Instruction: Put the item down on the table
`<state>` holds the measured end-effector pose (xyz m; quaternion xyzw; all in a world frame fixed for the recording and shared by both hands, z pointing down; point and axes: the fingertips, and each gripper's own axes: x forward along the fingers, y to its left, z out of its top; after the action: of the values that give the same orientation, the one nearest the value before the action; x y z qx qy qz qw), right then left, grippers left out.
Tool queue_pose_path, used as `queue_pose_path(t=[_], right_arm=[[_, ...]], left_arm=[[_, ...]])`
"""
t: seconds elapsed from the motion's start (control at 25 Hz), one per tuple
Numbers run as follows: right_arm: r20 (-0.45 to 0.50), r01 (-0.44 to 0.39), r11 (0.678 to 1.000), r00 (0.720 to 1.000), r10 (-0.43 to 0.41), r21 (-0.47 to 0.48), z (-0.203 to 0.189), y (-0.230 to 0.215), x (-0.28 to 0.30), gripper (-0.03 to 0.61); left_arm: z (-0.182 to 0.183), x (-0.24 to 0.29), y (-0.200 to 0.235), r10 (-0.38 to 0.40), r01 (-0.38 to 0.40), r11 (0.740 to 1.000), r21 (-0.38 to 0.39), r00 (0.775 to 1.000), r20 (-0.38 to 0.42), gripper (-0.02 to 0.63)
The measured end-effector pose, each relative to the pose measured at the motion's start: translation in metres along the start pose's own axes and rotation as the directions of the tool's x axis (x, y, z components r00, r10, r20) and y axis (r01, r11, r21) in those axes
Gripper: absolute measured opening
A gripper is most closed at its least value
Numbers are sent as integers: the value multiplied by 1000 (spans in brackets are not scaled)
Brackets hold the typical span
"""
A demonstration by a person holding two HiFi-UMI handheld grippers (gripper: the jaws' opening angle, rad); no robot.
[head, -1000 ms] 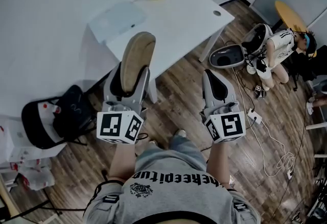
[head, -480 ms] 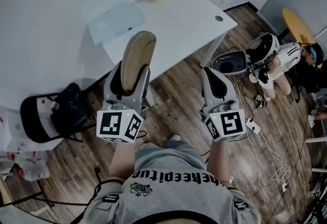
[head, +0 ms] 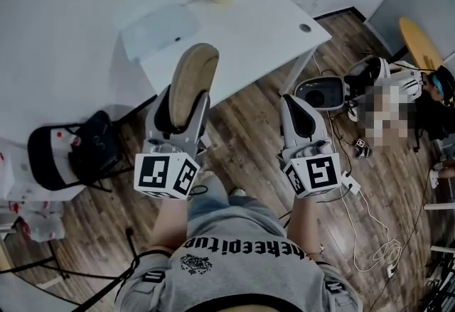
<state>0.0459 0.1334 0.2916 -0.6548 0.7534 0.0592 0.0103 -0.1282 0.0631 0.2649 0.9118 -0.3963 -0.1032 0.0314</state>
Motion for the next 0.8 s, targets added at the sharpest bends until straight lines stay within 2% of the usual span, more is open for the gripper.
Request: queue_pose_path(t=[0.36, 0.8], right_arm=[[-3, 15, 1000, 1000, -15, 15, -7, -18, 14, 0], [-12, 43, 999, 999, -43, 18, -12, -49, 67, 0]], left_arm=[[-5, 25, 2, -13, 13, 1000, 6, 1000, -11, 298], [-8, 87, 23, -35, 35, 999, 0, 999, -26, 299]])
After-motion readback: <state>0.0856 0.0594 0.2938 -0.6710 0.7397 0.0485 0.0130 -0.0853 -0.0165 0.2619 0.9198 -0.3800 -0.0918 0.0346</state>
